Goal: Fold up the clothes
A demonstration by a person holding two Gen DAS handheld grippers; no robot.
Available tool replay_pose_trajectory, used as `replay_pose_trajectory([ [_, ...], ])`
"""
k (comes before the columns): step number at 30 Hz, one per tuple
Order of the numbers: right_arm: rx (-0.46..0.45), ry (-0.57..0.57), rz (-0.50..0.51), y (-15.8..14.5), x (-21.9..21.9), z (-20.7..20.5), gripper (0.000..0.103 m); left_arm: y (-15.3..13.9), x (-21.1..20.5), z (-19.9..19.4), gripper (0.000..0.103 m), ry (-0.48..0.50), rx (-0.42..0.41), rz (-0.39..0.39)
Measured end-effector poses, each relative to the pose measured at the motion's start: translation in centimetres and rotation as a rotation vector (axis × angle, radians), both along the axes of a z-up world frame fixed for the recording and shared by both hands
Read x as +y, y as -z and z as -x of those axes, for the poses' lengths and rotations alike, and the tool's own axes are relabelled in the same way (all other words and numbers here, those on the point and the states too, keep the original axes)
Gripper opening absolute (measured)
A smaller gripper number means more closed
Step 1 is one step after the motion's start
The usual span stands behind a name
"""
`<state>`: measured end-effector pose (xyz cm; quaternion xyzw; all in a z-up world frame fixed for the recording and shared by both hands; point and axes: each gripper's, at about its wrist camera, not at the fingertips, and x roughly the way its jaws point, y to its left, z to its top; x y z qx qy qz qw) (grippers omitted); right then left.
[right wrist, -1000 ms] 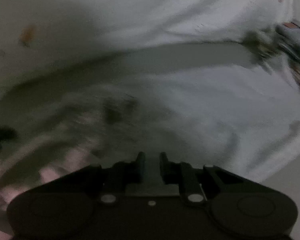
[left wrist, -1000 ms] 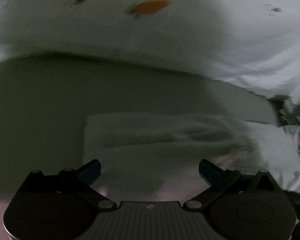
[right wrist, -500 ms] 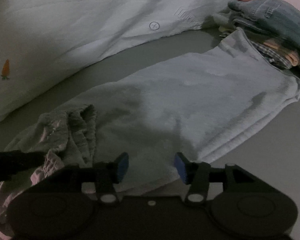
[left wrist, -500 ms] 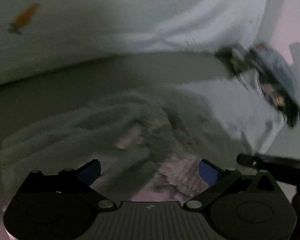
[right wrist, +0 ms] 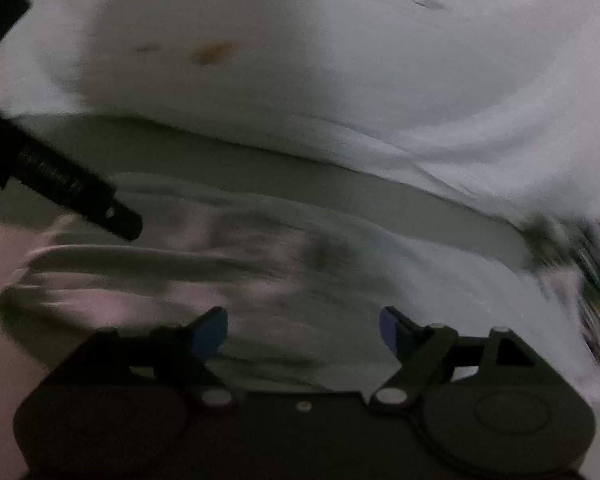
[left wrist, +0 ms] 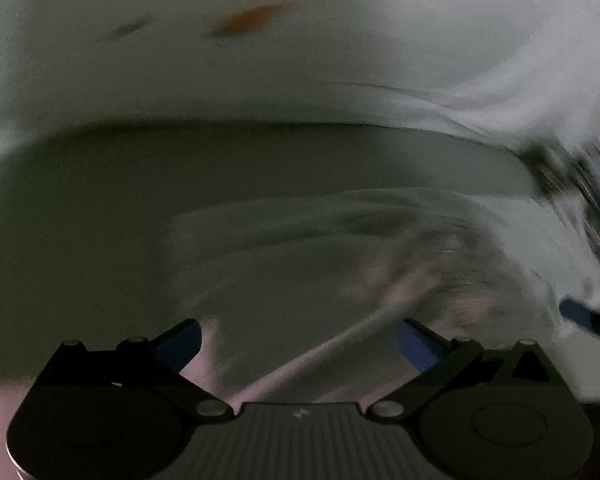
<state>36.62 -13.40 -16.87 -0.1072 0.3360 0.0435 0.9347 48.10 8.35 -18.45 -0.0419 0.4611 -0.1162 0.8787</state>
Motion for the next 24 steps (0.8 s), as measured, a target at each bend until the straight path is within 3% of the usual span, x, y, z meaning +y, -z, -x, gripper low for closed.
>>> replay_pose_trajectory([
  [5, -0.002, -0.23, 0.036, 0.0, 8.1, 0.4, 0.084, 2.2, 9.9, 3.6, 0.103, -0.302, 0.091, 0.163],
  [8, -0.016, -0.357, 0.07, 0.3, 13.2, 0.9, 0.084, 3.4, 13.8, 5.4, 0.103, -0.402, 0.119, 0.243],
  [11, 0.008, -0.418, 0.117, 1.5, 17.6, 0.8, 0.083, 4.2, 16.0, 6.1, 0.103, -0.425, 0.128, 0.259],
  [13, -0.004, -0.385, 0.195, 2.9, 19.5, 0.3, 0.072, 4.3, 16.6, 5.8, 0.103, -0.419, 0.121, 0.271],
  [17, 0.011, -0.261, 0.267, 4.6, 20.0, -2.2, 0.067, 4.4, 17.2, 4.5, 0.103, -0.382, 0.112, 0.322],
  [20, -0.008, -0.267, 0.309, 5.2, 20.5, -3.2, 0.064, 4.1, 17.3, 3.3, 0.103, -0.34, 0.115, 0.349],
  [23, 0.016, -0.304, 0.283, 5.2, 21.1, -3.5, 0.035, 4.2, 16.9, 2.5, 0.103, -0.294, 0.12, 0.401],
  [24, 0.045, -0.276, 0.244, 5.0, 20.6, -3.9, 0.018, 4.3, 16.7, 2.2, 0.103, -0.279, 0.122, 0.418],
])
